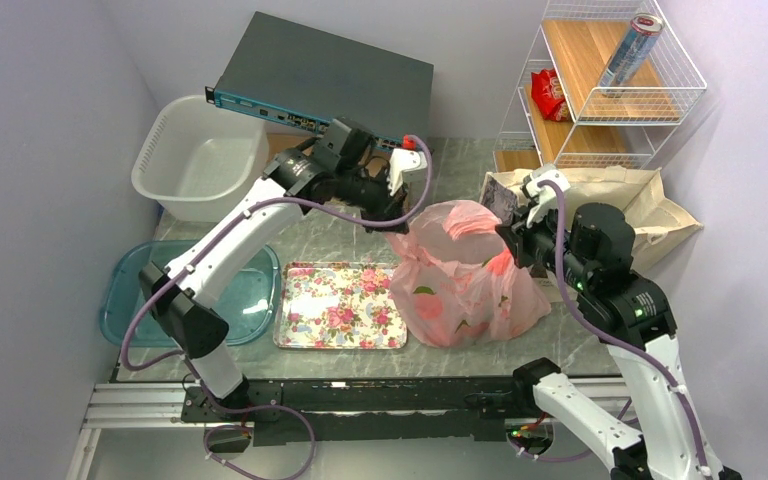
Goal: Untie the knot of the grocery bags and take out the mixed food
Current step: Untie the takeout bag at the center of the board.
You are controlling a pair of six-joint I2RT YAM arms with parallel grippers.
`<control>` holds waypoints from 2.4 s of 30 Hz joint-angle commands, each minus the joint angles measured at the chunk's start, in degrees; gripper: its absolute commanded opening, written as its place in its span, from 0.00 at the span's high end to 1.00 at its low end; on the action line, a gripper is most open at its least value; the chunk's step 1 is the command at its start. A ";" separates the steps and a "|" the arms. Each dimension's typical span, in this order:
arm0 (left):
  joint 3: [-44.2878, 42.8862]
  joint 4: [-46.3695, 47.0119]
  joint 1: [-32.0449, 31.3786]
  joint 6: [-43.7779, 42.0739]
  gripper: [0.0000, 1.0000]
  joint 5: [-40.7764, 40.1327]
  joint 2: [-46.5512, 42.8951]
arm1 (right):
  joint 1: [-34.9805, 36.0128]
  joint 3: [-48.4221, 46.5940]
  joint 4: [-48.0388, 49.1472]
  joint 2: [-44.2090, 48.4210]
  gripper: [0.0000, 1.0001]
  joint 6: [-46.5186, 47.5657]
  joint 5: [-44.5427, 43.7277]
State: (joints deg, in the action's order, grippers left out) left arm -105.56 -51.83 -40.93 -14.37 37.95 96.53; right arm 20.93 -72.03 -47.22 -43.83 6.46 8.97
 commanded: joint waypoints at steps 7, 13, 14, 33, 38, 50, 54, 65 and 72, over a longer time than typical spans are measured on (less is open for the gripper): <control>11.99 2.74 -3.03 -47.53 1.00 9.53 -20.98 | -0.77 0.66 0.10 -0.62 1.00 -5.47 -15.71; 41.72 14.70 -10.52 -62.66 1.00 0.72 -32.97 | -0.76 5.73 -0.83 2.24 0.77 -3.98 -5.77; 43.54 16.97 -11.28 -62.70 1.00 -0.22 -33.60 | -0.80 5.48 -0.77 2.53 0.58 -2.72 -3.49; 34.09 20.25 -14.17 -54.77 1.00 -1.67 -30.73 | -0.14 -3.94 -0.31 -7.99 0.00 11.13 4.78; 32.61 21.30 -14.13 -50.73 1.00 -3.78 -29.55 | 2.21 -2.94 -3.95 -8.09 0.00 14.08 9.44; 33.01 21.51 -13.01 -48.36 1.00 -5.36 -29.27 | 3.37 2.82 -7.71 -4.38 0.01 22.78 -8.05; 33.59 18.21 -11.83 -50.98 1.00 -4.68 -30.70 | 3.41 -2.04 -4.12 -5.13 0.32 19.48 -20.69; 41.64 -1.97 -4.82 -75.22 1.00 -6.50 -38.05 | 3.31 -4.41 -1.40 -1.02 0.95 15.84 -36.15; 39.93 -1.46 -2.49 -77.18 1.00 -8.52 -34.15 | 3.33 -5.93 2.26 -2.84 1.00 13.89 -37.77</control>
State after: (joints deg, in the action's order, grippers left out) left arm -64.60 -47.27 -45.19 -89.91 31.59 60.40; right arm 24.86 -75.44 -50.72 -45.84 20.86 -20.51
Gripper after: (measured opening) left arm 0.015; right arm 0.010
